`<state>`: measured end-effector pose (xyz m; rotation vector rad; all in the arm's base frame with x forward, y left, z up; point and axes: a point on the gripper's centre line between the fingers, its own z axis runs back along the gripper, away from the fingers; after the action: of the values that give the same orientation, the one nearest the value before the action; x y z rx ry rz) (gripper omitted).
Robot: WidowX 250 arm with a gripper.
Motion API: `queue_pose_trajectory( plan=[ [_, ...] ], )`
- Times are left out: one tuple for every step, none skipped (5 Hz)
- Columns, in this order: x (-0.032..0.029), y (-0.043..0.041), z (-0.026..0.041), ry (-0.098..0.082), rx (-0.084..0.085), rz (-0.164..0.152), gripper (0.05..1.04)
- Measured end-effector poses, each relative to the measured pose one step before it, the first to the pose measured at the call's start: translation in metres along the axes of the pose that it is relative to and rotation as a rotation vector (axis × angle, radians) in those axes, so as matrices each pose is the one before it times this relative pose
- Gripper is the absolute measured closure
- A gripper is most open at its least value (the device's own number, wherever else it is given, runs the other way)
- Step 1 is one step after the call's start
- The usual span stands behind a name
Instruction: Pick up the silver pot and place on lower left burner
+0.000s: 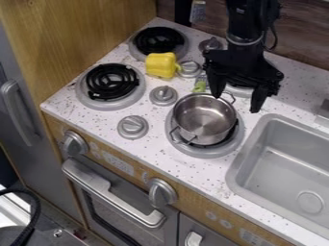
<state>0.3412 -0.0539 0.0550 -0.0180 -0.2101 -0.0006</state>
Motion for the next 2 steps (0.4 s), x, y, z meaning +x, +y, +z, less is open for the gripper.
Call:
queue_pose_trajectory(
  plan=[
    [-0.00583, 0.00027, -0.00925, 0.0318, 0.0049, -0.0020, 0.085],
    [-0.00663, -0.00132, -0.02644, 0.0448, 0.0236, 0.0178, 0.085]
  ],
)
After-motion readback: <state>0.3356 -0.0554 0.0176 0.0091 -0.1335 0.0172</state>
